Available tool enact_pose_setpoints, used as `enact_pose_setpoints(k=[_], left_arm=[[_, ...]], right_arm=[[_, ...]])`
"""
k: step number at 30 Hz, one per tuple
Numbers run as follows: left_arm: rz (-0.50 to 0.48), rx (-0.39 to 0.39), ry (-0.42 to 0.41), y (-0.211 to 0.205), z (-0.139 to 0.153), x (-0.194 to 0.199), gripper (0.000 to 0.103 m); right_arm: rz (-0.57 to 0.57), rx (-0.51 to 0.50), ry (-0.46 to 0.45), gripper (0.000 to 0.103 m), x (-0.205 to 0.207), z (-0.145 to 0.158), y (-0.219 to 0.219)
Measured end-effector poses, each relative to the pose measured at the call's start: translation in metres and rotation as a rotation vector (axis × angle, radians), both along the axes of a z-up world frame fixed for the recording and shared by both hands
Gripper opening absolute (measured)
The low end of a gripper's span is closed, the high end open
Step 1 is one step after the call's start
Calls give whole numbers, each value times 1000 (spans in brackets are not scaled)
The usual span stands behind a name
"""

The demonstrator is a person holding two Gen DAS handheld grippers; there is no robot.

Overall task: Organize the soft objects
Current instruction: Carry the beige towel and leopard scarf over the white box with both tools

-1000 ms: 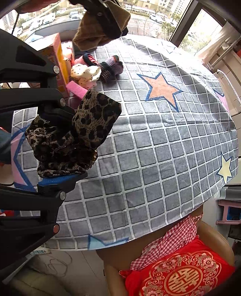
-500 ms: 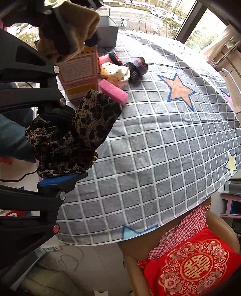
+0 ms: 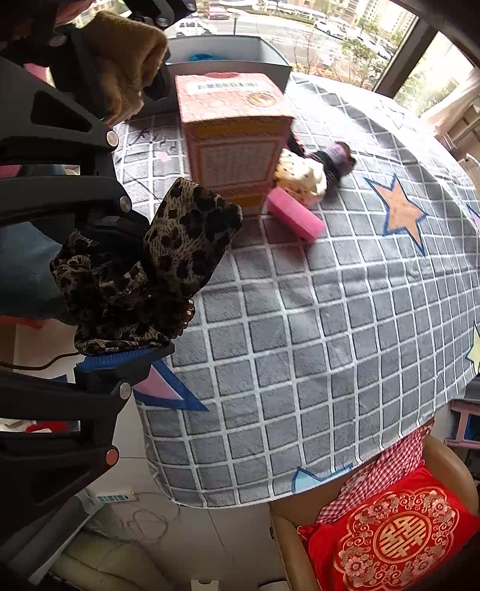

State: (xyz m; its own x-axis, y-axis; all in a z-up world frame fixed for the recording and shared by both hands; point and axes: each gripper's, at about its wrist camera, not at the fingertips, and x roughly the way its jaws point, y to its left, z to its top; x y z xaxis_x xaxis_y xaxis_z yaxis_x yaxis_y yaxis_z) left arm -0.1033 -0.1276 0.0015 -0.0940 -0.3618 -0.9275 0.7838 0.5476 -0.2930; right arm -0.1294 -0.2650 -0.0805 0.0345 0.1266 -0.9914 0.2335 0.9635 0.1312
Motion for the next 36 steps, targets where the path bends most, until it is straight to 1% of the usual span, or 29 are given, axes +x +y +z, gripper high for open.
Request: enact_pose_setpoints(k=[6, 10, 16, 23, 26, 29, 32, 36], left_arm=[[46, 2, -5, 30, 4, -6, 31], [85, 1, -22, 49, 6, -9, 31], [210, -3, -11, 83, 8, -1, 31], [344, 6, -19, 121, 6, 7, 31], [412, 6, -22, 139, 6, 12, 31], [467, 18, -42, 156, 5, 18, 31], [520, 27, -55, 176, 4, 20, 31], [607, 37, -52, 205, 0, 22, 31]], right_arm=[[47, 16, 16, 48, -14, 0, 24], [92, 33, 22, 48, -21, 1, 43], [184, 55, 22, 48, -28, 4, 75], [277, 72, 17, 48, -28, 9, 107], [319, 74, 18, 48, -25, 12, 118], [369, 77, 11, 48, -20, 17, 134], [430, 79, -5, 48, -13, 23, 152], [521, 85, -34, 48, -5, 36, 180]])
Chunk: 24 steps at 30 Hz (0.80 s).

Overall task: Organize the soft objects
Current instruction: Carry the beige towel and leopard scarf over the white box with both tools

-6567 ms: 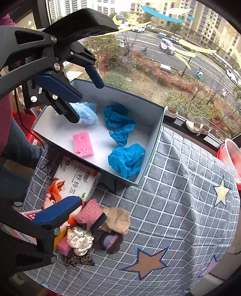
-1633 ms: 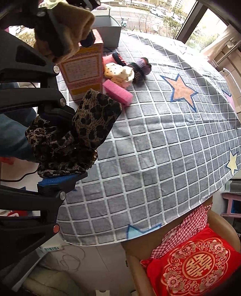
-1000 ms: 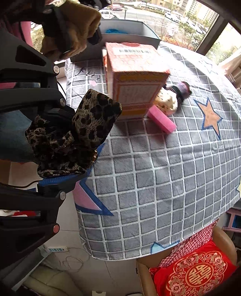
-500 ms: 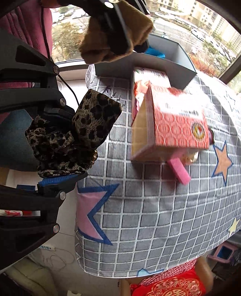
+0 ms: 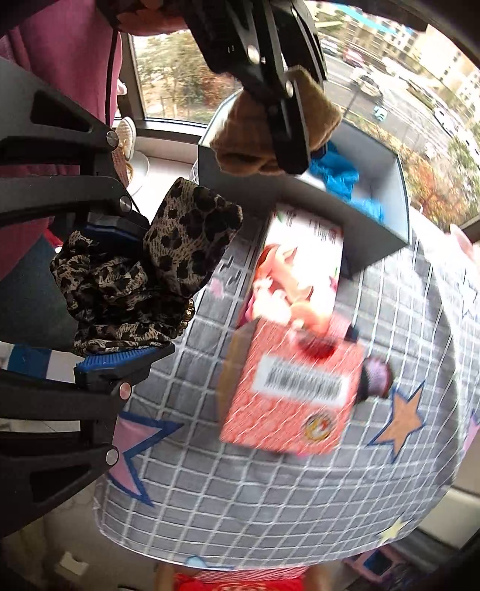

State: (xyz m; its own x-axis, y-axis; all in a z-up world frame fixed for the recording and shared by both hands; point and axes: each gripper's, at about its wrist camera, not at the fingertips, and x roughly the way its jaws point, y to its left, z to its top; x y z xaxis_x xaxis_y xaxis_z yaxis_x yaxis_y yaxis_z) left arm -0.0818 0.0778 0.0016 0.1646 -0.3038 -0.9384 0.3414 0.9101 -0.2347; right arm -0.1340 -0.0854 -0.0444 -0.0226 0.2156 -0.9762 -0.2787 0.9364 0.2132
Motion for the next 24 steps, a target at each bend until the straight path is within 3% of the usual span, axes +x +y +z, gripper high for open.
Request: enact_pose_setpoints(k=[13, 24], left_arm=[[232, 14, 5, 76, -9, -6, 31], [288, 22, 21, 93, -21, -9, 31]], right_arm=[[141, 72, -56, 48, 34, 26, 75], [207, 82, -25, 48, 33, 18, 106]])
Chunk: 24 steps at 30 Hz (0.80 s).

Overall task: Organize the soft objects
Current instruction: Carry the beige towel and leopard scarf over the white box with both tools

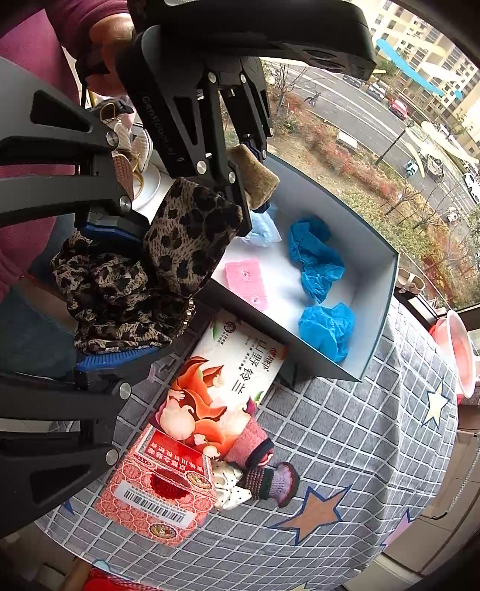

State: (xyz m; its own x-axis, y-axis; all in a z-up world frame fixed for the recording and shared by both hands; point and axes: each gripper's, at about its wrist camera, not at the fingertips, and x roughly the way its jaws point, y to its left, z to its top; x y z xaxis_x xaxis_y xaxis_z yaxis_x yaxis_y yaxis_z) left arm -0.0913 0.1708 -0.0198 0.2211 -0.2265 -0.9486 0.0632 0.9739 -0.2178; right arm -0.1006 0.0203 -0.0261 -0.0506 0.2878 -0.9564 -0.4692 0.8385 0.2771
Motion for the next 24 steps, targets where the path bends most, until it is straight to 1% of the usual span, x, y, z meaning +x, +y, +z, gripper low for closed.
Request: enact_pose_setpoints(k=[10, 17, 24], left_arm=[[19, -9, -9, 3, -3, 6, 31], [38, -23, -5, 8, -7, 9, 31], [78, -31, 2, 20, -12, 10, 31]], right_arm=[[-37, -17, 26, 48, 5, -3, -8], [-27, -30, 33, 48, 7, -6, -3], [-3, -45, 42, 48, 12, -9, 5]])
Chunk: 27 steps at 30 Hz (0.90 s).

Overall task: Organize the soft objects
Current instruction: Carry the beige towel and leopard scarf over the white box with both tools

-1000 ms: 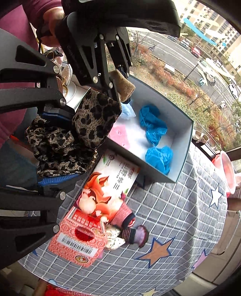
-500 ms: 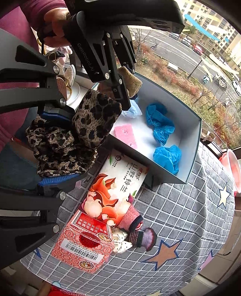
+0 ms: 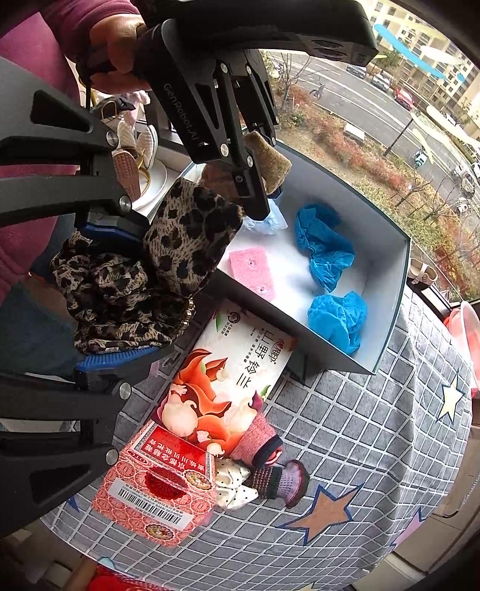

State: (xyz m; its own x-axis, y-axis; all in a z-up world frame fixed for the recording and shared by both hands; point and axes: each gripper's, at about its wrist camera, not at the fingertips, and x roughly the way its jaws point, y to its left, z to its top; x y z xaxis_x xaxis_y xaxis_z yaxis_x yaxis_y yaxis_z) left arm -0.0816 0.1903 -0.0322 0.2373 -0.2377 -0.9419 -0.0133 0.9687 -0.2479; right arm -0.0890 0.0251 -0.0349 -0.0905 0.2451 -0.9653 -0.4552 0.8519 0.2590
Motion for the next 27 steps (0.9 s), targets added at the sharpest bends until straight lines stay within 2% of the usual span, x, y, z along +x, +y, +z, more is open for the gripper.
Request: enact_pose_setpoints(k=[27], left_arm=[[85, -14, 22, 29, -12, 6, 31]], right_arm=[[109, -16, 2, 48, 26, -6, 40]])
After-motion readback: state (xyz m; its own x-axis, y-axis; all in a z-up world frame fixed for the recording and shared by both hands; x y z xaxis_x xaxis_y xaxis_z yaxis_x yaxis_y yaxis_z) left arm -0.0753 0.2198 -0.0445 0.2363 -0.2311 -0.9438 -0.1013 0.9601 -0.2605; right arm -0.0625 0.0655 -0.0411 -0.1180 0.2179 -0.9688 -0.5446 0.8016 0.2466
